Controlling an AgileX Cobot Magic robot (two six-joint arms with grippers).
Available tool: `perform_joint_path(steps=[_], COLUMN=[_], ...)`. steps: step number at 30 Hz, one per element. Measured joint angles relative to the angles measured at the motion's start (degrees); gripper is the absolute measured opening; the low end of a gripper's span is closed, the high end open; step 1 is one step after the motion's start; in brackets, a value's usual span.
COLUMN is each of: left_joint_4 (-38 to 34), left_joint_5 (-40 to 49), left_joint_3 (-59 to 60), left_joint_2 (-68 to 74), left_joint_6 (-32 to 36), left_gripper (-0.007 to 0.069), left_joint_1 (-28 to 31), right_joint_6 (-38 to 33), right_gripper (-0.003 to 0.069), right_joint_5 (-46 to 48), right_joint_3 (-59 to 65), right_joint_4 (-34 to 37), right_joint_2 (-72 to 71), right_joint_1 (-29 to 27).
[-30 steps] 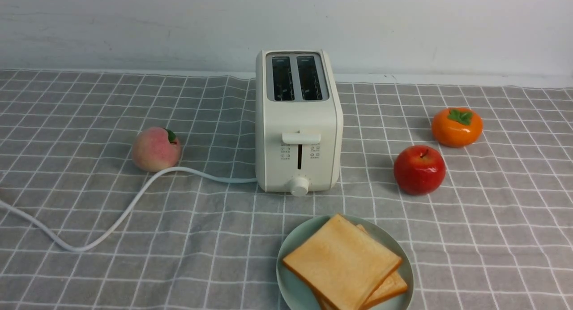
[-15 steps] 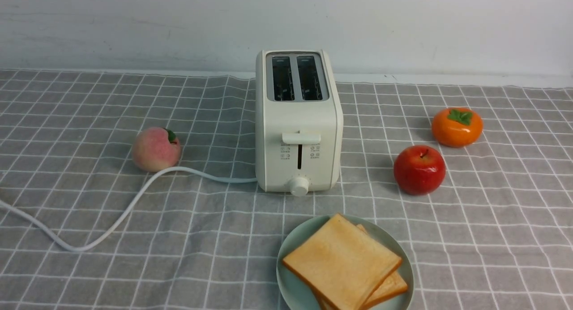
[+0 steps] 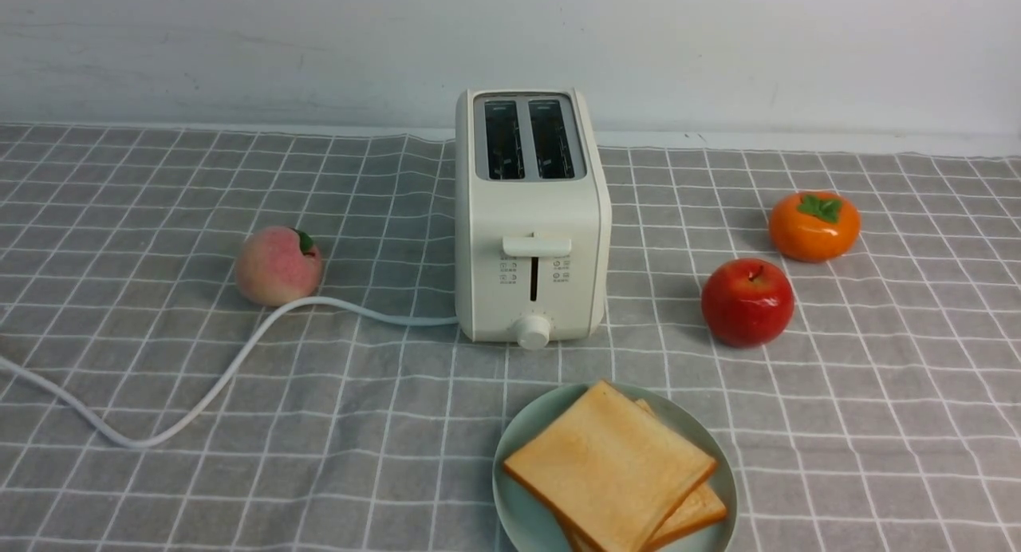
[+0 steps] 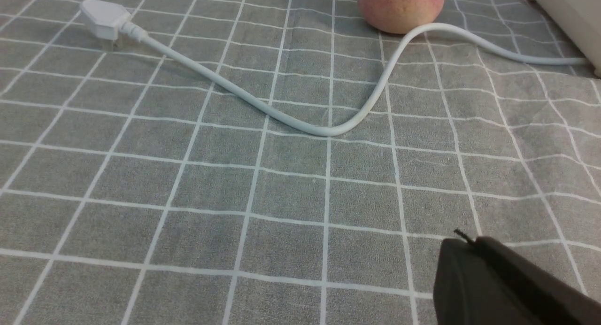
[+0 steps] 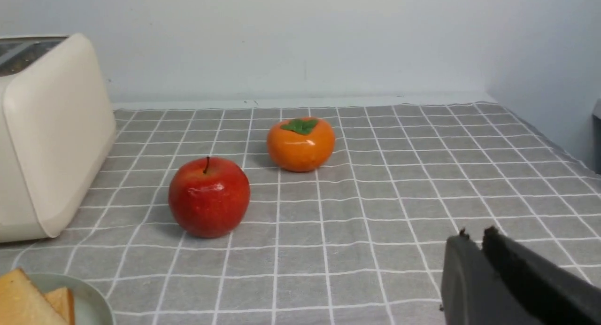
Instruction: Take toasted bread from bread machine on grey coffee table place on plate.
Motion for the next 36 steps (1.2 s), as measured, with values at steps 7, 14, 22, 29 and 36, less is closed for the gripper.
perform_joint_path(steps=[7,14,22,29,36], left_joint_4=[0.0,-0.1,-0.2,-0.2,-0.2], left_joint_5=[-0.1,-0.2,-0.1,-0.1,-0.1], left_joint_3=[0.0,0.1,0.1,0.1,0.1], left_joint_2=[0.0,0.0,0.0,0.0,0.0], left_joint_6=[0.0,0.0,0.0,0.0,0.0], left_gripper=[-0.0008,-0.0003,0.0004,0.0012,0.0017], left_joint_1=[0.0,0.0,0.0,0.0,0.0], right_joint_6=[0.0,0.0,0.0,0.0,0.0], right_gripper=[0.0065,0.0071,0.0075,0.0085,0.0095], right_joint_5=[7.3,10.0,10.1,10.1,10.1], right_joint_3=[8.9,8.9,8.9,8.9,8.9], right_joint_4=[3.9,8.6,9.2,9.2,9.2], right_joint_2=[-6.1,-6.2,-6.2,-6.2,-6.2], right_joint_1=[-0.2,-0.6,-0.8,-0.8,-0.8])
